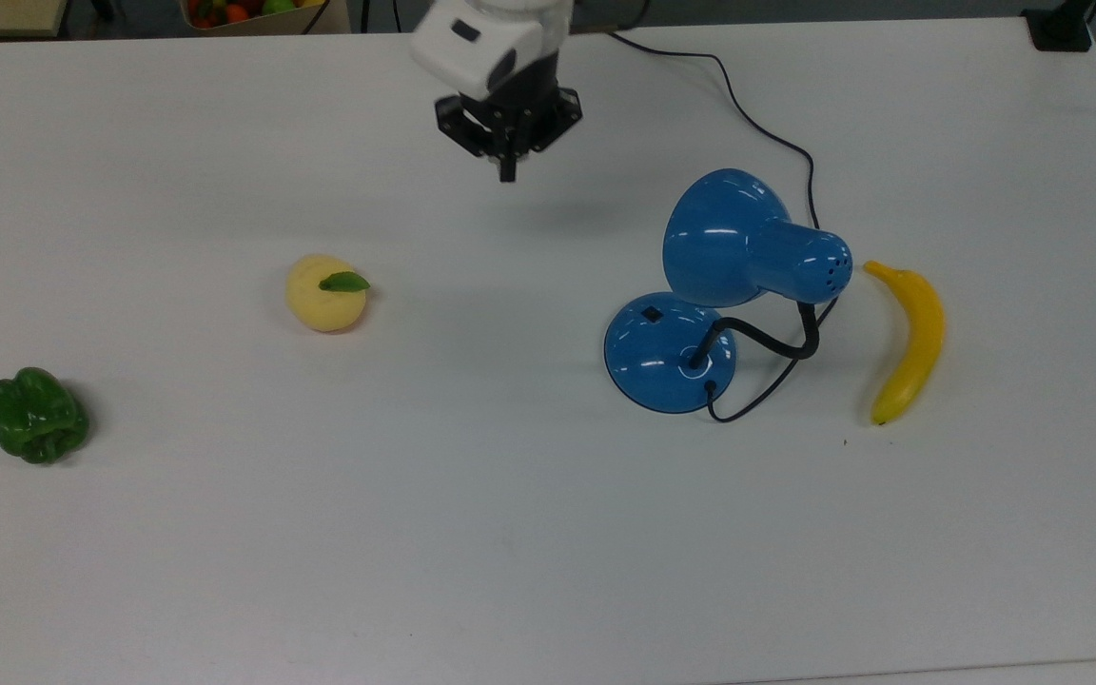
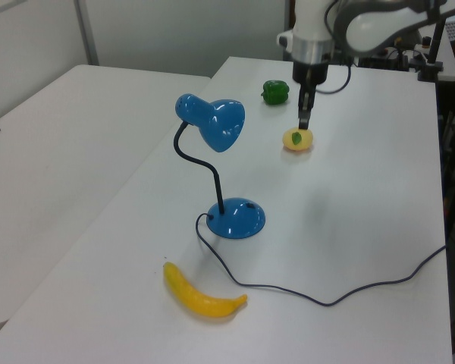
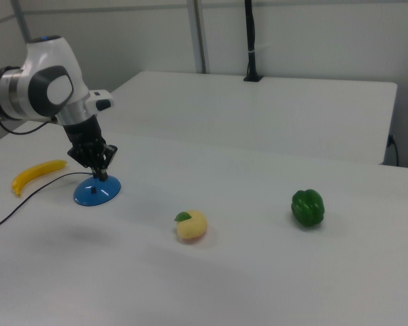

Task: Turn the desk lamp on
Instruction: 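Move the gripper over the blue lamp base and lower toward its button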

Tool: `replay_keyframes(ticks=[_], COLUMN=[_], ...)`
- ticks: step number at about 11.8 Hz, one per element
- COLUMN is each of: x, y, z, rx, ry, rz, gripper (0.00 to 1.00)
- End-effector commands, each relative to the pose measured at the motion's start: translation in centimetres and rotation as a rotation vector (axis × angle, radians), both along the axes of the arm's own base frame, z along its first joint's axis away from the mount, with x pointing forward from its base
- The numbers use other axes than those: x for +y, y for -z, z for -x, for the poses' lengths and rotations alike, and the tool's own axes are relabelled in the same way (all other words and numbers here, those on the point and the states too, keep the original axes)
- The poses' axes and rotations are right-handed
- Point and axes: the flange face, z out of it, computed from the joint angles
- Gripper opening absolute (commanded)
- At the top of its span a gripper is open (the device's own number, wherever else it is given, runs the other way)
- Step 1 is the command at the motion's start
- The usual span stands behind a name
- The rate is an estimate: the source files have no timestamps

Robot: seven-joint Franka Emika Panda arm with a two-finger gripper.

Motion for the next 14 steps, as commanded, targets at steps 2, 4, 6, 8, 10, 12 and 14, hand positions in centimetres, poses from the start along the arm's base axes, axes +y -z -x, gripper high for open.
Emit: replay_keyframes(ticks=[2, 4, 6, 8, 10, 12, 14], x=[5.1, 7.2, 8.7, 9.8, 11.0, 11.6, 12.8], y=[5.3, 7.2, 8.5, 9.5, 10.3, 11.3, 11.9], z=[-1.2, -1.4, -2.0, -2.3, -2.8, -3.4, -3.3], rx=[-0.021, -0.034, -0.074, -0.107, -0.162, -0.213, -0.241], ry=[-0.091, -0.129, -0.153, -0.173, -0.192, -0.199, -0.216], rz=[-0.021, -0.025, -0.044, -0.056, -0.080, -0.104, -0.123], gripper=[0.00, 0.00, 0.00, 0.00, 0.00, 0.00, 0.00])
